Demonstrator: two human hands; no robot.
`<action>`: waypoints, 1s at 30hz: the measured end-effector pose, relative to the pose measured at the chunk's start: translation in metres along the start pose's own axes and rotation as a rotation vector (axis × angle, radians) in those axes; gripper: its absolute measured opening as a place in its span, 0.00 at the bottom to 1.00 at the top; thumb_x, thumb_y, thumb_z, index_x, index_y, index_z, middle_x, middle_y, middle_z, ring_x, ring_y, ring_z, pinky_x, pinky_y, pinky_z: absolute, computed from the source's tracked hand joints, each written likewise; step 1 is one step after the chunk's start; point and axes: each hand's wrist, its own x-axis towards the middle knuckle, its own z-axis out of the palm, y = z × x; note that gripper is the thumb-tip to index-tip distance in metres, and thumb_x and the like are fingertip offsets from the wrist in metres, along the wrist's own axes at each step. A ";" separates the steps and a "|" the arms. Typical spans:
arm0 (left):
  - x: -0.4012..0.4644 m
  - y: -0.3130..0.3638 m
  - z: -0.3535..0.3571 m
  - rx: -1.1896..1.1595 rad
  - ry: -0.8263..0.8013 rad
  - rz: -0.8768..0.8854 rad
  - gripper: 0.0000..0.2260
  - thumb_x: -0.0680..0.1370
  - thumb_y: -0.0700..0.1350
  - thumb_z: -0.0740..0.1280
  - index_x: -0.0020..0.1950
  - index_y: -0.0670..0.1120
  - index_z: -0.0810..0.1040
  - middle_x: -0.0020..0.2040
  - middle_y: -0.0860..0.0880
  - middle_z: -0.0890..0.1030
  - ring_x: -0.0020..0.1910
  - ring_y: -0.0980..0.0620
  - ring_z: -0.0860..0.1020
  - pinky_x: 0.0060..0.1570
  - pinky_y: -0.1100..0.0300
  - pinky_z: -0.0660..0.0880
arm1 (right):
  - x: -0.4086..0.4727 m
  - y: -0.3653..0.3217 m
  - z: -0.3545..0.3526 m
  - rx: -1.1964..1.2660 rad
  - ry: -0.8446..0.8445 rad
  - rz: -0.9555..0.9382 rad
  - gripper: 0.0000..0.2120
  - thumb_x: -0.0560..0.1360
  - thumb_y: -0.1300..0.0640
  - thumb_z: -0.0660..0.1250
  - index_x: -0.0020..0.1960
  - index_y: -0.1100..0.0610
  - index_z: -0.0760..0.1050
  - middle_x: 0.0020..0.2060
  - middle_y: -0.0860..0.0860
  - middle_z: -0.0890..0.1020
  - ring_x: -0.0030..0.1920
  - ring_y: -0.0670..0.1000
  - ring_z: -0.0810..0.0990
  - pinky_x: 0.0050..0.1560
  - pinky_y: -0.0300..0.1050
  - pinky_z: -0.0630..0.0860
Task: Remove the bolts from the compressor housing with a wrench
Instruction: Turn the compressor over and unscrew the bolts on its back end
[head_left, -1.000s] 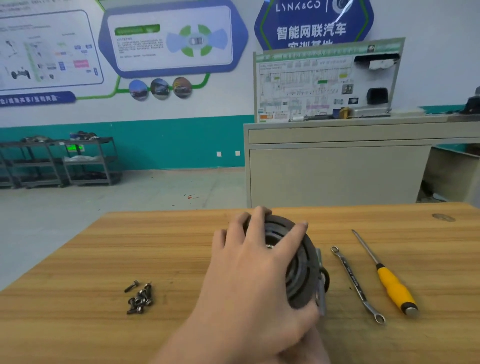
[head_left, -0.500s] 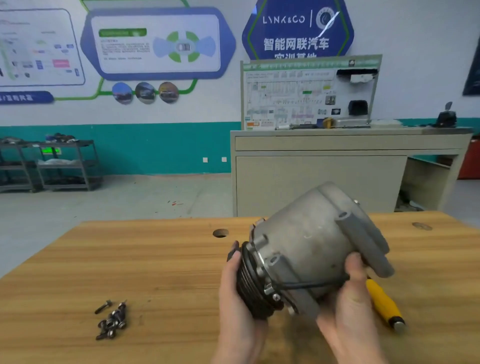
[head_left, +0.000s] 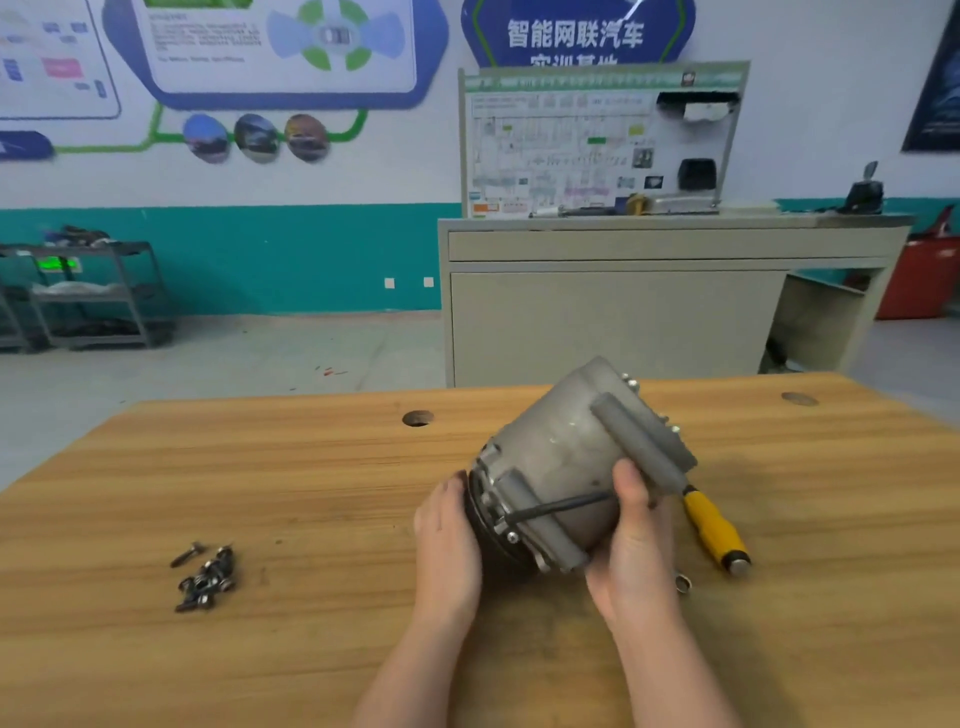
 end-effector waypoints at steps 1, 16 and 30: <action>0.000 0.003 -0.003 0.027 0.047 0.046 0.16 0.83 0.37 0.51 0.64 0.43 0.74 0.67 0.41 0.74 0.70 0.44 0.66 0.72 0.54 0.57 | 0.000 0.000 0.000 -0.048 -0.015 -0.047 0.33 0.57 0.47 0.78 0.61 0.44 0.73 0.57 0.47 0.82 0.58 0.49 0.81 0.48 0.51 0.81; -0.018 0.055 -0.006 0.427 -0.174 0.311 0.22 0.76 0.68 0.48 0.41 0.67 0.81 0.39 0.65 0.83 0.39 0.69 0.79 0.41 0.55 0.75 | -0.017 0.017 0.040 -0.821 -0.421 -0.278 0.50 0.50 0.37 0.80 0.67 0.34 0.60 0.65 0.37 0.69 0.66 0.37 0.68 0.66 0.41 0.68; -0.042 0.079 0.011 0.486 -0.287 1.069 0.12 0.81 0.54 0.59 0.63 0.61 0.74 0.68 0.58 0.74 0.71 0.54 0.68 0.68 0.63 0.65 | 0.063 -0.060 -0.027 -1.491 0.087 0.102 0.10 0.75 0.52 0.67 0.51 0.57 0.72 0.37 0.52 0.79 0.39 0.54 0.80 0.42 0.50 0.78</action>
